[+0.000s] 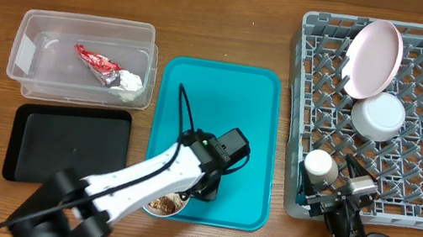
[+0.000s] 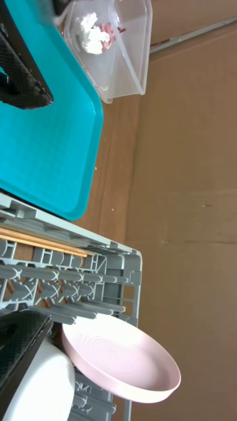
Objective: Sort waste into correct bins and load items into the dishwasher
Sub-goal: 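Grasp the white plate's rim with the left gripper and lift it, then tip the plate over the black tray to dump the food scraps, then carry the emptied plate over the teal tray to the dish rack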
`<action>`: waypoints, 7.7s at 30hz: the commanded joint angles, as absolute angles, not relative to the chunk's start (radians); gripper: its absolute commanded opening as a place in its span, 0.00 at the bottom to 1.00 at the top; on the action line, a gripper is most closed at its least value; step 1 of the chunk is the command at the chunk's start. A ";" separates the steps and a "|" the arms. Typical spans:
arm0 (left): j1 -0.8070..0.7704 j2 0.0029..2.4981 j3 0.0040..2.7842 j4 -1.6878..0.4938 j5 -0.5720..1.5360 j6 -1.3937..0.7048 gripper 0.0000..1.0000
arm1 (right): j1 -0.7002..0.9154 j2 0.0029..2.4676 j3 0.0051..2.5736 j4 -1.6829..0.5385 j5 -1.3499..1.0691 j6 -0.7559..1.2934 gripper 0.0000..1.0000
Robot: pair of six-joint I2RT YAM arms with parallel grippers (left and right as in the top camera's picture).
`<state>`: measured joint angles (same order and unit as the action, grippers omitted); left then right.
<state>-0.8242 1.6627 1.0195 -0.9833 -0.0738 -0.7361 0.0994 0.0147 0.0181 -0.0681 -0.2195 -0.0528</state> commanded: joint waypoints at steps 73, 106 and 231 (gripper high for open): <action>0.741 1.367 0.713 -1.070 1.462 0.503 0.04 | 0.096 0.006 0.008 -0.062 -0.210 -0.053 1.00; 0.778 1.367 0.714 -0.936 1.294 0.252 0.04 | 0.096 0.006 0.008 -0.062 -0.210 -0.053 1.00; -0.702 2.339 1.654 0.816 0.616 -1.397 0.04 | 0.096 0.006 0.008 -0.062 -0.210 -0.053 1.00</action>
<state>-0.6823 2.3295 1.6260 0.8082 0.6888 -1.3453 0.0990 0.0147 0.0181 -0.0681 -0.2180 -0.0528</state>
